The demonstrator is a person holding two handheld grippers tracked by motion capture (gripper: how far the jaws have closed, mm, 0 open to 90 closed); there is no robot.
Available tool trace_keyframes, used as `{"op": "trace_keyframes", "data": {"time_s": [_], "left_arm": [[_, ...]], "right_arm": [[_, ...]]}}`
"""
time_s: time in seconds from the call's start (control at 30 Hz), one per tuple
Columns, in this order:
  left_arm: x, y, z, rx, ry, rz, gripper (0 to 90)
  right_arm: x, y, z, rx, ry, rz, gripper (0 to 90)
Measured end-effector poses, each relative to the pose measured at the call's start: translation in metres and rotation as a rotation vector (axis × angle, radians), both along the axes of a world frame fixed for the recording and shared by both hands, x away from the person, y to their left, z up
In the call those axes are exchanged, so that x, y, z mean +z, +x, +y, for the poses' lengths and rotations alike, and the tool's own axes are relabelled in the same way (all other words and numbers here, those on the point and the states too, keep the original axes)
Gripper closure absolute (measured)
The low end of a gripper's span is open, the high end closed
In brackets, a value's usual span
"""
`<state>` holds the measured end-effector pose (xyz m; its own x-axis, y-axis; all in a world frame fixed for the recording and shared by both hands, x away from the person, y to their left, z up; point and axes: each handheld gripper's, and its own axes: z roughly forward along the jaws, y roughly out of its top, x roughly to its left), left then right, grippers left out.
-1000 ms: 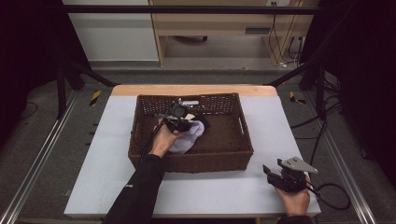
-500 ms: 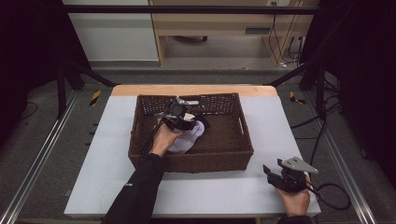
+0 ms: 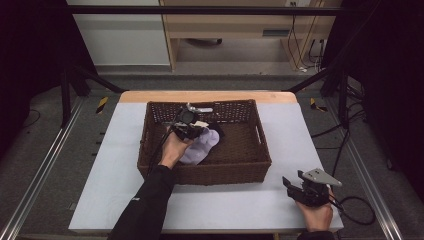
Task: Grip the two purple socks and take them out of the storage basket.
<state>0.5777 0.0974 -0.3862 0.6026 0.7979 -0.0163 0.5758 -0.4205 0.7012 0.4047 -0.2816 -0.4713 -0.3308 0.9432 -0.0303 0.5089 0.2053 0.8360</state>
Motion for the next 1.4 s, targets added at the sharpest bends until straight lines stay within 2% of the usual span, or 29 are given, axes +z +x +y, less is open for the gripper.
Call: {"op": "trace_keyframes", "data": {"time_s": [0.13,0.27,0.53,0.73,1.07,1.4], "left_arm": [[0.014,-0.008,0.012,0.012,-0.034,-0.067,85.8],[0.034,-0.019,0.026,0.023,-0.113,-0.144,86.0],[0.054,-0.036,0.045,0.024,-0.175,-0.217,86.3],[0.074,-0.055,0.063,0.024,-0.21,-0.281,86.3],[0.1,-0.082,0.109,0.067,-0.256,-0.348,86.3],[0.11,-0.103,0.156,0.118,-0.278,-0.381,86.3]], "right_arm": [[0.0,0.0,-0.001,-0.001,0.004,0.004,39.4],[0.0,0.0,0.0,0.002,0.005,0.003,40.1],[0.0,-0.001,-0.001,0.002,0.01,0.009,40.6],[0.0,-0.001,0.0,0.002,0.011,0.01,40.5],[0.0,-0.001,-0.001,0.0,0.005,0.0,41.2],[0.0,-0.001,0.0,-0.001,0.006,0.005,41.6]]}}
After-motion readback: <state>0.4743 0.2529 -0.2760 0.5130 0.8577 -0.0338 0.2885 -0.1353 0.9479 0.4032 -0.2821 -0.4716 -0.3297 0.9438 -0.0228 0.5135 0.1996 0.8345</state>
